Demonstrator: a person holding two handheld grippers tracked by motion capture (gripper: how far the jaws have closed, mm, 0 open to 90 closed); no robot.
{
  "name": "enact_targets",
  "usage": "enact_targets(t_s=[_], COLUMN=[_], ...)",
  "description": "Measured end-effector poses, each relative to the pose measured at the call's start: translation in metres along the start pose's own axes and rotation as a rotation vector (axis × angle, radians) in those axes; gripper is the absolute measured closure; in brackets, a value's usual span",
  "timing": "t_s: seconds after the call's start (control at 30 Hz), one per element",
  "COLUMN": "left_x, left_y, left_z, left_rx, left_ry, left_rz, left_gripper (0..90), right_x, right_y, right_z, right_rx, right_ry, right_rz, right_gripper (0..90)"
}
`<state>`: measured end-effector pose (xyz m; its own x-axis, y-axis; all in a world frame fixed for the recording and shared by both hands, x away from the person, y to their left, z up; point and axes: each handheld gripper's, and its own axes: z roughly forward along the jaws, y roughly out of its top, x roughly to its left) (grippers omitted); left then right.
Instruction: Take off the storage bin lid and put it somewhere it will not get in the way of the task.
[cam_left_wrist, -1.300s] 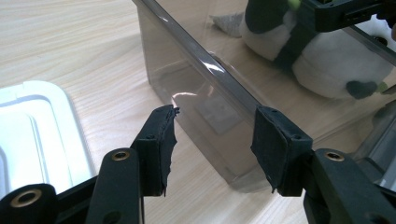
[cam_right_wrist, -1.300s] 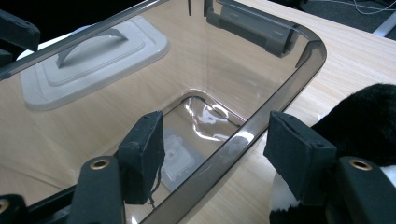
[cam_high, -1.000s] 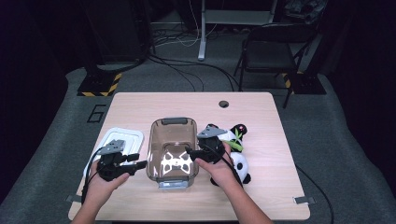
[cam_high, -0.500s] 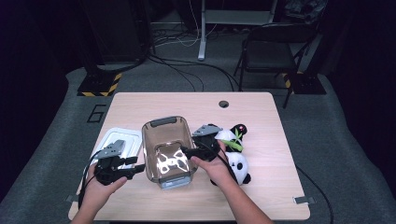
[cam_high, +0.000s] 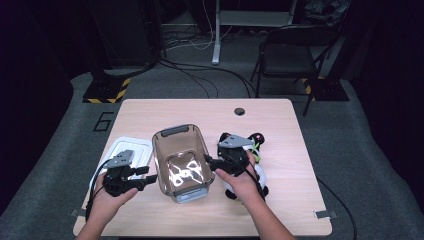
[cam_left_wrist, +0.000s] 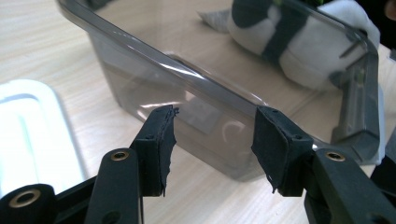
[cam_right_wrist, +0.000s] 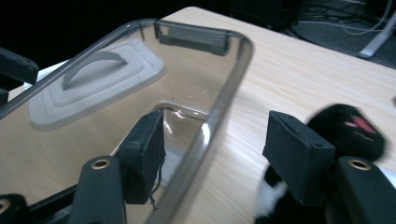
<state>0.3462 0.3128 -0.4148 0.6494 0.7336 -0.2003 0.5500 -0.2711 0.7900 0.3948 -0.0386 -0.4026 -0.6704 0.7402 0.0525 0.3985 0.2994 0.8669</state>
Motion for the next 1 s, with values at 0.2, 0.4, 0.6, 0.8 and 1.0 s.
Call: enact_targets(t_s=[0.2,0.4,0.6,0.8,1.0], left_x=[0.012,0.019,0.022,0.026,0.028], left_y=[0.004,0.006,0.010,0.008,0.008], left_z=[-0.008,-0.009,-0.005,0.001,0.000], left_rx=[-0.039,-0.051,-0.048,-0.030,-0.033], left_ry=[0.019,0.026,0.021,0.024,0.028], left_rz=[-0.018,-0.029,-0.025,-0.034,-0.040], left_gripper=[48.4,48.3,48.3,48.2,48.1], right_x=[-0.010,-0.013,-0.012,-0.011,-0.018], right_y=[-0.012,-0.037,-0.063,-0.064,-0.068], right_z=[-0.015,-0.024,-0.040,-0.056,-0.055], right_rx=[0.023,0.070,0.069,0.040,0.067], right_ry=[-0.074,-0.135,-0.208,-0.248,-0.296], right_rz=[0.007,0.022,0.034,0.053,0.080], right_gripper=[37.3,37.4,36.9,35.4,32.7])
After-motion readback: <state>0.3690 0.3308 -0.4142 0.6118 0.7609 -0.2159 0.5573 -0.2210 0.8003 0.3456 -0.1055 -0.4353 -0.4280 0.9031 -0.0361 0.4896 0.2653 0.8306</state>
